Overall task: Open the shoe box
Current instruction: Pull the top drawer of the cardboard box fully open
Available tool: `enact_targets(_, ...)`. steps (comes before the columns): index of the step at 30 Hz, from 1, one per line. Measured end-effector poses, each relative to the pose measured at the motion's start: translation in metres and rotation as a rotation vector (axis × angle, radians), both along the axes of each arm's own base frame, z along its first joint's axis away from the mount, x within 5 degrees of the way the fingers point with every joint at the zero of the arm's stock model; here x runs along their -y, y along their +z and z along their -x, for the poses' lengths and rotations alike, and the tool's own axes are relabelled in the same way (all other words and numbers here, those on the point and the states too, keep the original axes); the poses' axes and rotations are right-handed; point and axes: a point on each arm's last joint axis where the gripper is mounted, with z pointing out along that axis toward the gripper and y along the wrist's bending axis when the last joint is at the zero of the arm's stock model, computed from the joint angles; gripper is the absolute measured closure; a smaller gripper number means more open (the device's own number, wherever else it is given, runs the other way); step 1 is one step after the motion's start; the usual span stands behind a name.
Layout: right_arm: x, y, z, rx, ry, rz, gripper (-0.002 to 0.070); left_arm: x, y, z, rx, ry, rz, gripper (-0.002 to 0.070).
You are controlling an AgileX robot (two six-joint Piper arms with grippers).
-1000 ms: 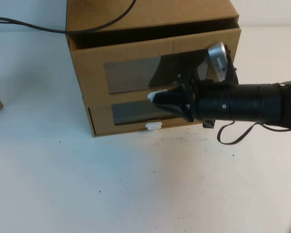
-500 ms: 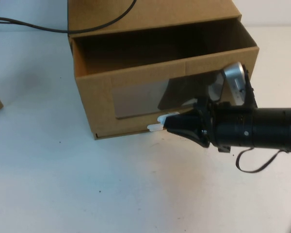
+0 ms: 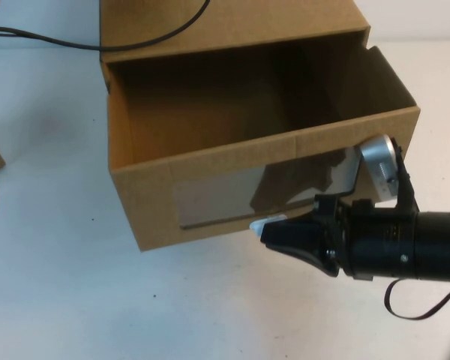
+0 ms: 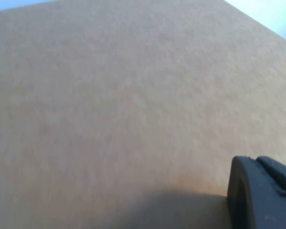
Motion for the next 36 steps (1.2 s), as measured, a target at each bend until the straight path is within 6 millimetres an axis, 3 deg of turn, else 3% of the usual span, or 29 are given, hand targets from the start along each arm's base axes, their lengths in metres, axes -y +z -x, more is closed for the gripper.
enact_targets(12,-0.007,0.002,0.034,0.019,0.067,0.016,0.0666,0.000,-0.001,-0.001,0.001,0.001,-0.001,0.0679)
enact_targets(21,-0.005,0.002,0.036,0.043,0.050,0.035,0.0666,-0.001,0.000,0.002,-0.001,-0.025,-0.007,0.0679)
enact_targets(30,-0.006,0.002,0.036,0.053,0.053,0.040,0.0665,-0.006,0.020,0.032,-0.053,-0.110,-0.134,0.0679)
enact_targets(36,-0.006,0.002,0.036,0.053,0.053,0.040,0.0665,-0.011,0.019,0.033,-0.064,-0.080,-0.206,0.0679)
